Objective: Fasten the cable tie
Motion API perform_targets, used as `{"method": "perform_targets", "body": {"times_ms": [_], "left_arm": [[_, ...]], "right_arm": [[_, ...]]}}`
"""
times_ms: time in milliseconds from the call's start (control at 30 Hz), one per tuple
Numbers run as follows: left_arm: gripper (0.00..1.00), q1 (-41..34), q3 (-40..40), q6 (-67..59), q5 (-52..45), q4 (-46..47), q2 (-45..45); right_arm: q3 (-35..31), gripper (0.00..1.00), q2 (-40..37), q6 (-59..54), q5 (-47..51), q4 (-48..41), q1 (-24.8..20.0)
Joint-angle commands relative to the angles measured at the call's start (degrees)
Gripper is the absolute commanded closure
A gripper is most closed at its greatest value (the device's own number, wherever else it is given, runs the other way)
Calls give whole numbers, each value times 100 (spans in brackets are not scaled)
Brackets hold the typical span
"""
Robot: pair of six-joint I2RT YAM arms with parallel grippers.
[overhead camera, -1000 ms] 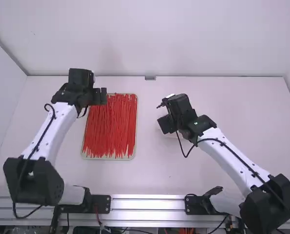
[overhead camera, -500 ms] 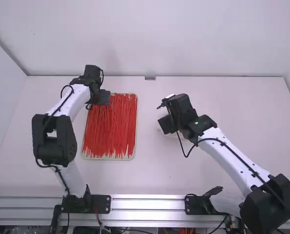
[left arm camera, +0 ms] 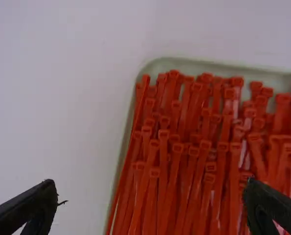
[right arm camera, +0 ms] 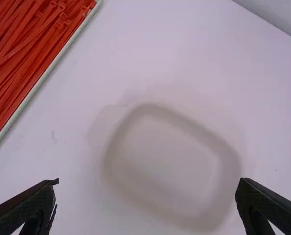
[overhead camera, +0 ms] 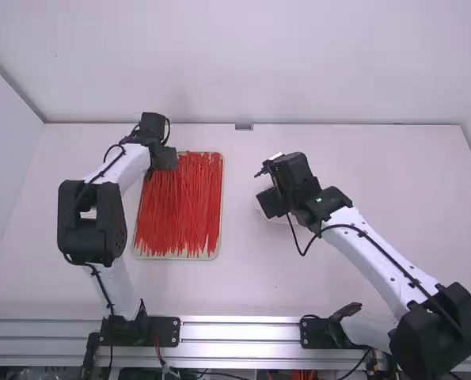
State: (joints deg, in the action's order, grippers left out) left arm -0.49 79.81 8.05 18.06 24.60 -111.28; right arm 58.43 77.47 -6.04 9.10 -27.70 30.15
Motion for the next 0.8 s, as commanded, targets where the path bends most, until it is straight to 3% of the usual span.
{"method": "perform_targets", "body": {"times_ms": [0, 200, 533, 633, 667, 767], "left_arm": [[1, 61, -210, 74, 197, -109, -103], [12, 59, -686, 160, 229, -675, -103], [15, 61, -1311, 155, 236, -1617, -103], [23, 61, -1340, 157, 238, -1727, -103], [33, 61, -1349, 155, 238, -1779, -103], [43, 61, -1351, 157, 236, -1838, -103]], "right_arm": [[179, 2, 33, 22, -9, -7, -17], [179, 2, 33, 22, -7, 24, -17], [179, 2, 33, 22, -7, 28, -17], [179, 2, 33, 22, -7, 28, -17], [179, 2, 33, 20, -7, 26, -15], [179, 2, 33, 24, -9, 22, -15]]}}
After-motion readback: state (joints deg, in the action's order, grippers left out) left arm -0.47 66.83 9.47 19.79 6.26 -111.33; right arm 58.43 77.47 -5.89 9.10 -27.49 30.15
